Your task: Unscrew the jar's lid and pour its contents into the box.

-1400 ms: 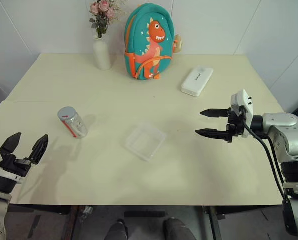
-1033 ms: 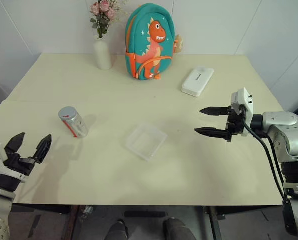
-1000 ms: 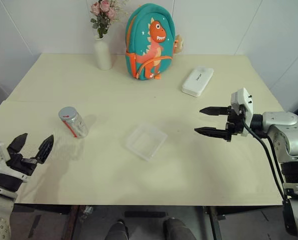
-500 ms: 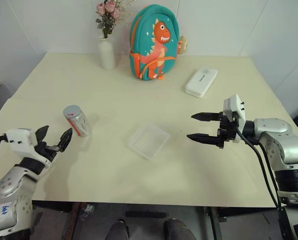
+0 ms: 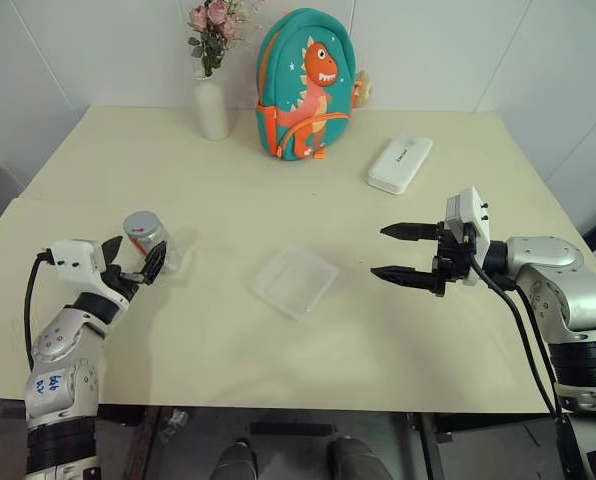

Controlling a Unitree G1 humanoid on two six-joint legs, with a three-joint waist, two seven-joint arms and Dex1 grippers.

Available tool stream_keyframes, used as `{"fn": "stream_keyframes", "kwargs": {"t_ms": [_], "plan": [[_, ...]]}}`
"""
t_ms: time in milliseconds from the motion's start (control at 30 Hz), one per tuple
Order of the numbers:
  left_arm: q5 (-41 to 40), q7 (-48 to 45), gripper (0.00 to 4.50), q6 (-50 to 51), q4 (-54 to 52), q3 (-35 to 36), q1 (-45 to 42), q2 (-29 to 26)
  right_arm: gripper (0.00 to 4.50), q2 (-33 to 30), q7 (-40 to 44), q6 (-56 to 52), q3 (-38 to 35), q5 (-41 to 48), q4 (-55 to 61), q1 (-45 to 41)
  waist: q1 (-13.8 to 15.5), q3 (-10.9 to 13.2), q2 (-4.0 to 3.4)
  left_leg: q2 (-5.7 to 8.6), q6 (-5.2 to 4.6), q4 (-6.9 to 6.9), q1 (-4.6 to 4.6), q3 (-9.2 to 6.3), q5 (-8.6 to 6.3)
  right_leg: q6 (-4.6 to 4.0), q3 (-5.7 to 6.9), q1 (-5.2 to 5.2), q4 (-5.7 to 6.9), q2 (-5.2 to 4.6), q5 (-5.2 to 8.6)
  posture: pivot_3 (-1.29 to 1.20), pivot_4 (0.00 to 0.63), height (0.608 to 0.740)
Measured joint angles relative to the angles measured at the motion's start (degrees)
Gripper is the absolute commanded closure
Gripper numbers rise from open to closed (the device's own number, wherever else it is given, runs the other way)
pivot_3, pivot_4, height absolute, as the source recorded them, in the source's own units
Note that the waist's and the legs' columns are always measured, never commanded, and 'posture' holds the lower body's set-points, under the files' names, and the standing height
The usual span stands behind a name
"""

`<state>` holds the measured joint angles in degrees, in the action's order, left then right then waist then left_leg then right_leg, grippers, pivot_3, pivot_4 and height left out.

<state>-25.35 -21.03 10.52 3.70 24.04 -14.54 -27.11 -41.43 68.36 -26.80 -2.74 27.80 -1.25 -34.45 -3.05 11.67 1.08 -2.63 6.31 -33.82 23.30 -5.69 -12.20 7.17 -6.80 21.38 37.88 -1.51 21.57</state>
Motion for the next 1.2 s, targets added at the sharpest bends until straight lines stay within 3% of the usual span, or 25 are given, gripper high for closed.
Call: {"fn": "stream_keyframes", "kwargs": {"t_ms": [300,400,567,833,1200], "plan": [[1.0,-2.77,0.03,-3.04,6.19,-1.05,-4.03,-0.39,0.0,-0.01,-0.62,0.4,0.0,-0.03,0.02,0.12,-0.02,0.0,0.0,0.0,0.0,0.0,0.0,-0.01,0.0,0.0,0.01,0.01,0.04,0.0,0.0,0.0,0.15,0.74],[1.27,-3.56,0.59,-4.21,7.29,-1.52,-4.52,-0.39,0.0,-0.03,-0.98,0.43,0.0,-0.03,0.05,0.4,0.04,0.0,0.0,0.0,0.0,-0.02,0.0,-0.01,0.0,0.0,0.01,0.0,0.04,0.0,0.0,0.0,0.15,0.74],[1.37,-3.7,2.07,-4.12,8.41,-1.66,-5.04,-0.38,0.0,-0.39,-1.16,0.44,0.0,-0.03,0.5,1.06,0.0,0.0,0.0,0.0,0.0,-0.02,0.0,-0.01,0.0,0.0,0.01,0.0,0.06,0.0,0.0,0.0,0.15,0.74],[0.79,-3.5,2.07,-2.34,7.32,-1.3,-4.68,-0.56,0.0,-0.17,-1.25,0.49,0.0,0.05,0.63,0.83,-0.06,0.0,0.0,0.0,0.0,-0.04,-0.01,-0.01,0.0,0.0,0.01,0.0,0.09,0.0,0.0,0.0,0.15,0.74],[-5.75,-9.39,2.07,9.75,-12.24,-3.2,1.8,-3.22,0.0,8.98,-6.63,-3.01,1.7,4.76,9.1,-0.68,-0.01,0.0,0.0,-0.03,0.01,-0.02,0.01,-0.03,0.01,0.0,0.02,0.01,0.1,0.01,0.0,0.0,0.15,0.74]]}}
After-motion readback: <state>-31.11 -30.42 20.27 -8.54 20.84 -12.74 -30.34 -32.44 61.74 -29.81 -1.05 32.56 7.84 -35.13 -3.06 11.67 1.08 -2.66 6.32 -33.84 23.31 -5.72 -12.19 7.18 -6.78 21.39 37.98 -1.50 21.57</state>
